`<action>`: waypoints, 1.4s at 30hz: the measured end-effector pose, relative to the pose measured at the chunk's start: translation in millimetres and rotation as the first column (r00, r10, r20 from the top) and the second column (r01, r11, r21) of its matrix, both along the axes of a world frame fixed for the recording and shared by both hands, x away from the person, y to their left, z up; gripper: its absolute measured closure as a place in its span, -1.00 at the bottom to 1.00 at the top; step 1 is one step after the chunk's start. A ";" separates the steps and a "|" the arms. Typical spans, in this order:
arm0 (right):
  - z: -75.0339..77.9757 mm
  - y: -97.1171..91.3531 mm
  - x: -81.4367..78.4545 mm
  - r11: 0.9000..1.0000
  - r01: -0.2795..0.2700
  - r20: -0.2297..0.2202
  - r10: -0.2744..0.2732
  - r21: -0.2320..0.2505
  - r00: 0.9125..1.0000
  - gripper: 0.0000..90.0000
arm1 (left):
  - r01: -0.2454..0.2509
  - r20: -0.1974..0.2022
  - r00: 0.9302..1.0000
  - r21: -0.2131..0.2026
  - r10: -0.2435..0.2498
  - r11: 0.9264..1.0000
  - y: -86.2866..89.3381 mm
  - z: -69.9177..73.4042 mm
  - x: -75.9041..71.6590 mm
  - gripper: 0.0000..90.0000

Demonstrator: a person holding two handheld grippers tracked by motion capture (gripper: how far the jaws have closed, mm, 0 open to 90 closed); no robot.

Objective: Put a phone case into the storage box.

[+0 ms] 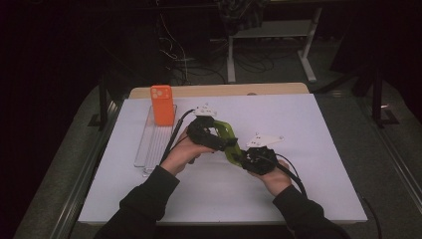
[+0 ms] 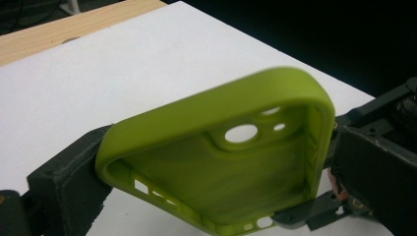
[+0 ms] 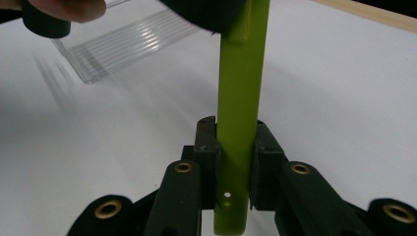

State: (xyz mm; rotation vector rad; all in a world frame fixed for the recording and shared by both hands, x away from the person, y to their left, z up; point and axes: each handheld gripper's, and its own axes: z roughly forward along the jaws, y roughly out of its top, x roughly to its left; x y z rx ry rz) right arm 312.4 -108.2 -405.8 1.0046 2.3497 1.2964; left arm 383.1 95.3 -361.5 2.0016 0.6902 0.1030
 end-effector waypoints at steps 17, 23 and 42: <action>-8.6 5.7 2.7 1.000 0.002 -0.038 -0.003 -0.025 0.999 0.69 | -0.051 -0.046 0.998 -0.032 0.049 0.998 -1.4 -1.9 5.3 -0.84; -9.5 6.2 2.9 1.000 0.003 -0.041 -0.005 -0.027 0.999 0.69 | -0.053 -0.054 0.997 -0.033 0.051 0.998 0.1 -0.9 5.7 -0.75; -7.4 -13.8 5.3 1.000 -0.001 -0.068 0.002 0.019 0.998 -0.15 | -0.078 0.013 0.997 -0.017 0.078 0.997 13.1 28.9 13.1 -0.67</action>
